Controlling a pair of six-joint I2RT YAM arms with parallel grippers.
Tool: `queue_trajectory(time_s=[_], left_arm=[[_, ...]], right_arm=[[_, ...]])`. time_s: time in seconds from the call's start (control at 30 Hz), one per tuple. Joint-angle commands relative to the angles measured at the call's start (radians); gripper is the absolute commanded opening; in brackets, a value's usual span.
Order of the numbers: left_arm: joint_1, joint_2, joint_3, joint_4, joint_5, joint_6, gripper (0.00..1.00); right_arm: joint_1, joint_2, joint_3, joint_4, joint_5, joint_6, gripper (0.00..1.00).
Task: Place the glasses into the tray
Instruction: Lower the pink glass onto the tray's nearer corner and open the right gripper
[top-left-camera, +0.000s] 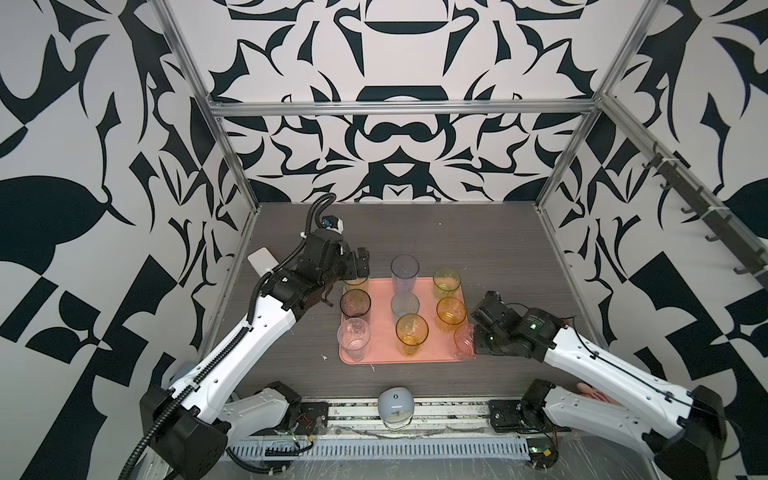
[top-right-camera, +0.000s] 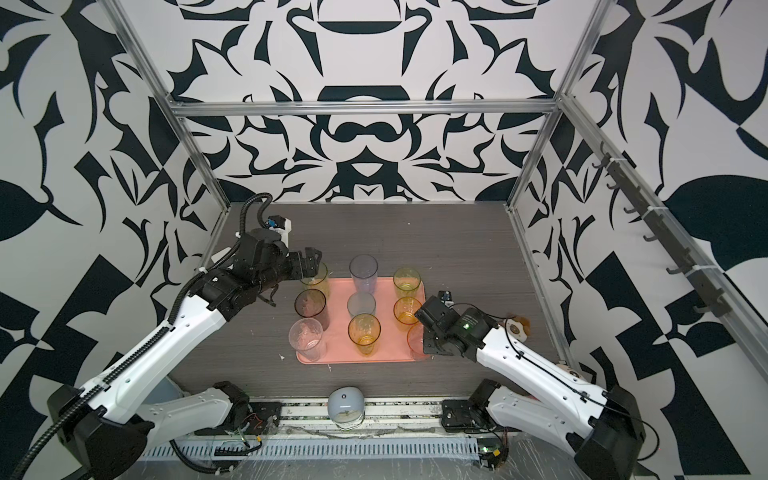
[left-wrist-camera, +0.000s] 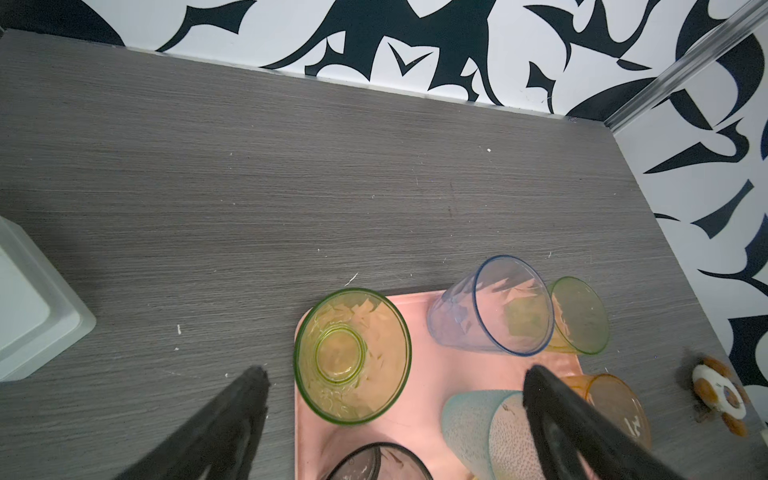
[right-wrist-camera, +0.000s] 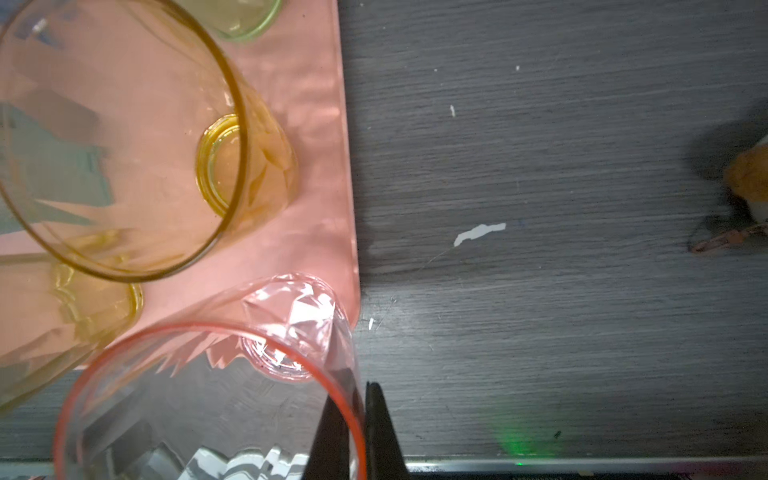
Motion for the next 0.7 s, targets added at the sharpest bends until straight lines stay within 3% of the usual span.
queue_trajectory(time_s=[0.0,0.67], left_arm=[[0.004,0.005,0.001,0.009,0.008,-0.013,1.0],[0.004,0.007,-0.008,0.007,0.004,-0.011,0.99]], right_arm=[[0.017,0.004,0.005,0.05,0.051,0.034,0.0],[0.08,0.132,0.015,0.14,0.07,0.05,0.0]])
